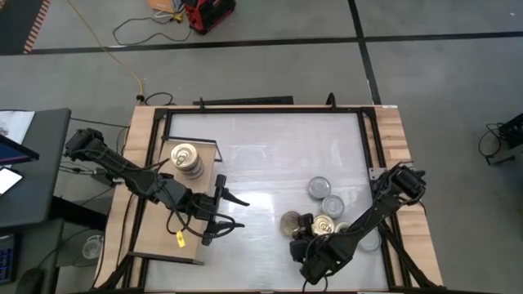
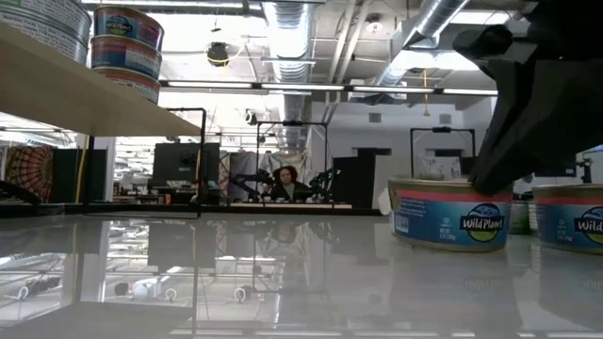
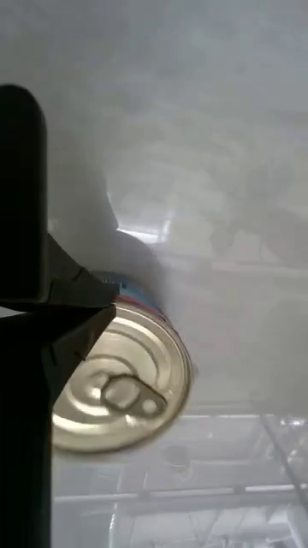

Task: Stack canned seafood by type on shelf
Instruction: Stack the blue tuna can on top of the blue tuna can on the shelf

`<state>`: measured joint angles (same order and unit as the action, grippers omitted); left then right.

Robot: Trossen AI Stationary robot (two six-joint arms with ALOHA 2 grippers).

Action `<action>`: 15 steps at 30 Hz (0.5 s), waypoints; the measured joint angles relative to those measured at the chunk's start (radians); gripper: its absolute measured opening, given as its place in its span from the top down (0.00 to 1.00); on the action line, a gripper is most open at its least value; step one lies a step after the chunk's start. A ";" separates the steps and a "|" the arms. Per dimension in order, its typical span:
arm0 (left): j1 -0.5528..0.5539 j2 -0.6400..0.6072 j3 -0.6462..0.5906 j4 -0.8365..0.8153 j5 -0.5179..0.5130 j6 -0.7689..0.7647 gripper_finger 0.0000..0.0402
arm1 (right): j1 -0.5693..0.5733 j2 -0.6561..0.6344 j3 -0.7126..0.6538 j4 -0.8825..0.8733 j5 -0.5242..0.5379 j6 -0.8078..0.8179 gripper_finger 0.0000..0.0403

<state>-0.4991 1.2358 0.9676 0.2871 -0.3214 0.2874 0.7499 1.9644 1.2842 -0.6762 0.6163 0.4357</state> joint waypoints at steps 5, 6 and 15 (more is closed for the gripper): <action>0.000 0.000 0.000 0.000 0.000 -0.001 0.40 | 0.003 0.009 0.005 -0.010 -0.040 0.000 0.93; 0.000 0.000 0.000 0.000 0.000 -0.002 0.40 | 0.002 0.010 0.005 -0.017 -0.039 0.012 0.93; 0.000 0.000 0.000 -0.001 0.000 -0.012 0.40 | -0.037 0.008 0.007 0.005 -0.005 0.058 0.93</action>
<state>-0.4988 1.2358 0.9676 0.2859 -0.3214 0.2756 0.7126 1.9724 1.2915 -0.6710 0.6117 0.4941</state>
